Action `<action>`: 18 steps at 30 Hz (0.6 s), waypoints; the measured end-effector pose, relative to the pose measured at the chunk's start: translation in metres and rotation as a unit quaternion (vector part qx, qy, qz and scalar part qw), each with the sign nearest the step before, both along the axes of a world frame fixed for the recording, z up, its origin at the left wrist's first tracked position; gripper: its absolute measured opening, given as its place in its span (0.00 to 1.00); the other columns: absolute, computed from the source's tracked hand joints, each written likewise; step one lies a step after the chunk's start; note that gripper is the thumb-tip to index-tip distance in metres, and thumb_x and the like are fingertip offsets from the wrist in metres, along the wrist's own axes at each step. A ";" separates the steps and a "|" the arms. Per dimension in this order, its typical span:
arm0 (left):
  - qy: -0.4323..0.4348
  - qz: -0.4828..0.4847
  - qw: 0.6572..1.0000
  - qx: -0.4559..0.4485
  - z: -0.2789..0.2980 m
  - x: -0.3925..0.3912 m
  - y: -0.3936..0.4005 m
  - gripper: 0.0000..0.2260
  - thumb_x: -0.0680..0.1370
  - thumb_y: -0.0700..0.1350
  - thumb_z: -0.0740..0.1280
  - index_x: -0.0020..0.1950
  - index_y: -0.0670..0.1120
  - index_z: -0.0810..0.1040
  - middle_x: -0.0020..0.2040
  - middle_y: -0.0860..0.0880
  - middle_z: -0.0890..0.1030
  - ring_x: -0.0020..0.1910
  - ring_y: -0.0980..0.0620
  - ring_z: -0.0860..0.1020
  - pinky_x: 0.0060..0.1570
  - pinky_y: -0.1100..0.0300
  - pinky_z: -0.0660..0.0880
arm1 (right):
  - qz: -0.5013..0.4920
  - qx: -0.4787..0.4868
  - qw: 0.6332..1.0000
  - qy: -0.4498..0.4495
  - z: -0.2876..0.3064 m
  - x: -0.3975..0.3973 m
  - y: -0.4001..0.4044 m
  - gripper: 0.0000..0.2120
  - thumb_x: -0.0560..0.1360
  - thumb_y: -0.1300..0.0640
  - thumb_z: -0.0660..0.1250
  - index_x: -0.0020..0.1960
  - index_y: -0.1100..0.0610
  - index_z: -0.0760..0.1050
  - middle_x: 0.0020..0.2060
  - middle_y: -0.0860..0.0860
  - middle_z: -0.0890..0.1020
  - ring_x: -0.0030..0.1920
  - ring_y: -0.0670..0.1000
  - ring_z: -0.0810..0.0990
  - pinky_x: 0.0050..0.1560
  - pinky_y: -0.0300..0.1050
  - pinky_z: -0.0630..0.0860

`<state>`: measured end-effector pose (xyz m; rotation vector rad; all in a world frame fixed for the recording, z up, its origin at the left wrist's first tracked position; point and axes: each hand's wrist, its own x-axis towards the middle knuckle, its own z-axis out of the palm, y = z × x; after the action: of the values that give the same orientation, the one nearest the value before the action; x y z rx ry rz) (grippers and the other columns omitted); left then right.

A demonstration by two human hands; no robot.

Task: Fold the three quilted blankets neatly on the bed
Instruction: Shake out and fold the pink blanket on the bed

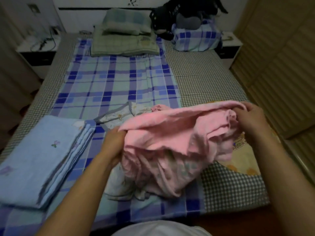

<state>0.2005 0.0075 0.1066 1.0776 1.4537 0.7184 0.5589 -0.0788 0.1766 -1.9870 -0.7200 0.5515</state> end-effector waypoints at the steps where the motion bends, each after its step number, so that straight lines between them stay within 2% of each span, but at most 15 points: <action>1: -0.043 -0.046 0.998 -0.005 0.030 0.002 0.007 0.10 0.79 0.44 0.65 0.57 0.45 0.82 0.50 0.45 0.86 0.52 0.44 0.84 0.52 0.47 0.81 | -0.040 -0.054 0.996 -0.051 -0.004 0.013 0.006 0.20 0.68 0.53 0.66 0.59 0.53 0.81 0.56 0.59 0.82 0.57 0.62 0.80 0.57 0.53 0.77; 2: -0.069 -0.092 0.993 -0.004 0.059 0.005 0.012 0.11 0.79 0.43 0.65 0.58 0.44 0.82 0.51 0.44 0.86 0.53 0.44 0.84 0.55 0.46 0.80 | -0.074 -0.104 0.985 -0.117 -0.005 0.016 0.008 0.23 0.70 0.55 0.66 0.65 0.54 0.77 0.61 0.61 0.78 0.61 0.63 0.77 0.63 0.54 0.73; 4: -0.097 -0.154 0.983 -0.010 0.109 0.014 0.018 0.13 0.79 0.41 0.64 0.62 0.40 0.79 0.54 0.40 0.84 0.53 0.42 0.84 0.54 0.48 0.80 | -0.065 -0.098 0.969 -0.216 -0.007 -0.001 0.008 0.24 0.72 0.61 0.65 0.68 0.58 0.73 0.64 0.61 0.74 0.64 0.62 0.73 0.66 0.52 0.69; 6: -0.116 -0.189 0.975 -0.014 0.143 0.029 0.020 0.13 0.79 0.38 0.64 0.64 0.40 0.77 0.52 0.39 0.83 0.46 0.45 0.84 0.44 0.54 0.81 | 0.082 -0.024 0.979 -0.186 -0.017 -0.050 -0.003 0.25 0.72 0.61 0.68 0.69 0.55 0.71 0.65 0.54 0.73 0.63 0.54 0.74 0.64 0.48 0.71; 8: -0.118 -0.217 0.969 -0.020 0.161 0.045 0.016 0.17 0.78 0.35 0.65 0.65 0.48 0.76 0.50 0.39 0.83 0.40 0.48 0.83 0.35 0.58 0.80 | 0.286 0.017 0.953 -0.096 -0.040 -0.108 -0.023 0.37 0.70 0.55 0.73 0.75 0.46 0.62 0.71 0.46 0.66 0.70 0.45 0.67 0.68 0.45 0.67; 9: -0.124 -0.236 0.964 -0.026 0.164 0.052 0.013 0.20 0.78 0.33 0.65 0.66 0.51 0.75 0.51 0.37 0.82 0.41 0.45 0.83 0.35 0.57 0.80 | 0.348 0.020 0.934 -0.082 -0.054 -0.131 -0.029 0.45 0.68 0.51 0.75 0.78 0.44 0.55 0.75 0.45 0.61 0.74 0.45 0.62 0.71 0.48 0.64; 10: -0.128 -0.264 0.955 -0.032 0.164 0.057 0.010 0.23 0.77 0.32 0.66 0.67 0.52 0.75 0.55 0.34 0.81 0.45 0.41 0.83 0.38 0.54 0.82 | 0.358 0.023 0.930 -0.080 -0.067 -0.143 -0.029 0.49 0.67 0.47 0.76 0.79 0.44 0.50 0.76 0.45 0.58 0.76 0.47 0.58 0.74 0.50 0.62; 11: -0.132 -0.295 0.945 -0.037 0.162 0.060 0.005 0.24 0.77 0.31 0.67 0.68 0.53 0.75 0.59 0.32 0.80 0.50 0.35 0.82 0.45 0.49 0.82 | 0.327 0.034 0.942 -0.066 -0.073 -0.149 -0.025 0.48 0.68 0.43 0.74 0.80 0.44 0.50 0.77 0.46 0.58 0.77 0.47 0.58 0.75 0.51 0.61; 12: -0.137 -0.331 0.933 -0.041 0.161 0.061 0.001 0.25 0.76 0.31 0.68 0.68 0.53 0.76 0.61 0.31 0.78 0.56 0.31 0.80 0.52 0.43 0.80 | 0.282 0.040 0.957 -0.055 -0.074 -0.144 -0.018 0.44 0.69 0.40 0.70 0.79 0.45 0.53 0.76 0.47 0.61 0.76 0.47 0.60 0.75 0.51 0.62; 14: -0.131 -0.379 0.916 -0.033 0.156 0.061 -0.001 0.24 0.75 0.30 0.69 0.67 0.51 0.77 0.63 0.31 0.77 0.61 0.31 0.77 0.61 0.39 0.75 | 0.267 0.067 0.959 -0.074 -0.062 -0.123 -0.012 0.30 0.73 0.45 0.64 0.74 0.47 0.66 0.70 0.48 0.71 0.71 0.45 0.67 0.72 0.49 0.66; 16: -0.135 -0.377 0.916 -0.028 0.155 0.058 0.002 0.23 0.75 0.29 0.68 0.66 0.49 0.78 0.63 0.33 0.77 0.61 0.33 0.78 0.62 0.38 0.75 | 0.353 0.084 0.930 -0.059 -0.040 -0.108 -0.014 0.22 0.76 0.56 0.66 0.68 0.46 0.72 0.64 0.39 0.75 0.65 0.36 0.71 0.68 0.38 0.68; 18: -0.153 -0.355 0.922 -0.032 0.154 0.057 0.007 0.22 0.75 0.28 0.67 0.65 0.47 0.78 0.63 0.33 0.77 0.57 0.36 0.80 0.59 0.40 0.77 | 0.434 0.056 0.899 -0.031 -0.023 -0.101 -0.019 0.21 0.80 0.63 0.64 0.67 0.43 0.72 0.61 0.32 0.74 0.63 0.28 0.70 0.63 0.25 0.64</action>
<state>0.2572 0.0141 0.2611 1.2669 0.7250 0.2892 0.4580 -0.0974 0.1531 -1.4994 -1.6561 0.9308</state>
